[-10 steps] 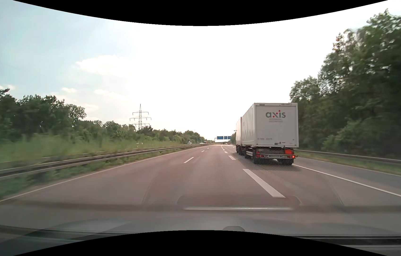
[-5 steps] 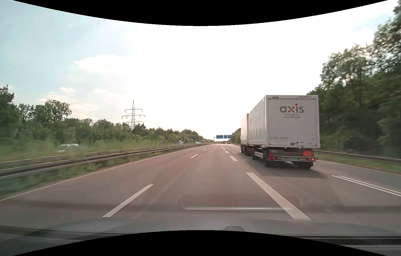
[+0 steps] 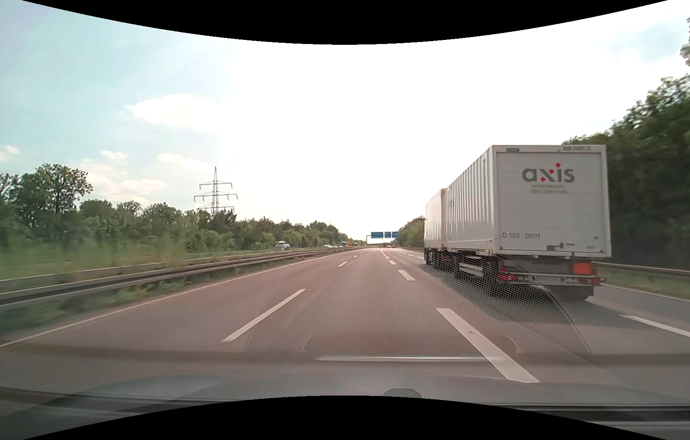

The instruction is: Follow the waypoints while adhering to traffic rules and regulations

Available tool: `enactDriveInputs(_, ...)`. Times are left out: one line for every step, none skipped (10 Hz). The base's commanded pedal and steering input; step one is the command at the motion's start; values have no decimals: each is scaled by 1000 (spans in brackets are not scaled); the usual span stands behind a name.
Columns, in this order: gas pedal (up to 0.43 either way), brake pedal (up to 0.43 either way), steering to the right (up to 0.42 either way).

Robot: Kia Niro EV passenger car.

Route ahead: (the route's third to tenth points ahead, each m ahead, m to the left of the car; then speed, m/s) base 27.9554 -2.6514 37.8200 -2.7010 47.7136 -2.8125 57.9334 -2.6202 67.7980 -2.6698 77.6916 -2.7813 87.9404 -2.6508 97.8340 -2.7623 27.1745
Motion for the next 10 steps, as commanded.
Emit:
enactDriveInputs(228, 0, -1)
enactDriveInputs(228, 0, -1)
enactDriveInputs(228, 0, -1)
enactDriveInputs(228, 0, -1)
enactDriveInputs(228, 0, -1)
enactDriveInputs(228, 0, -1)
enactDriveInputs(228, 0, -1)
enactDriveInputs(228, 0, -1)
enactDriveInputs(228, 0, 0)
enactDriveInputs(228, 0, 0)
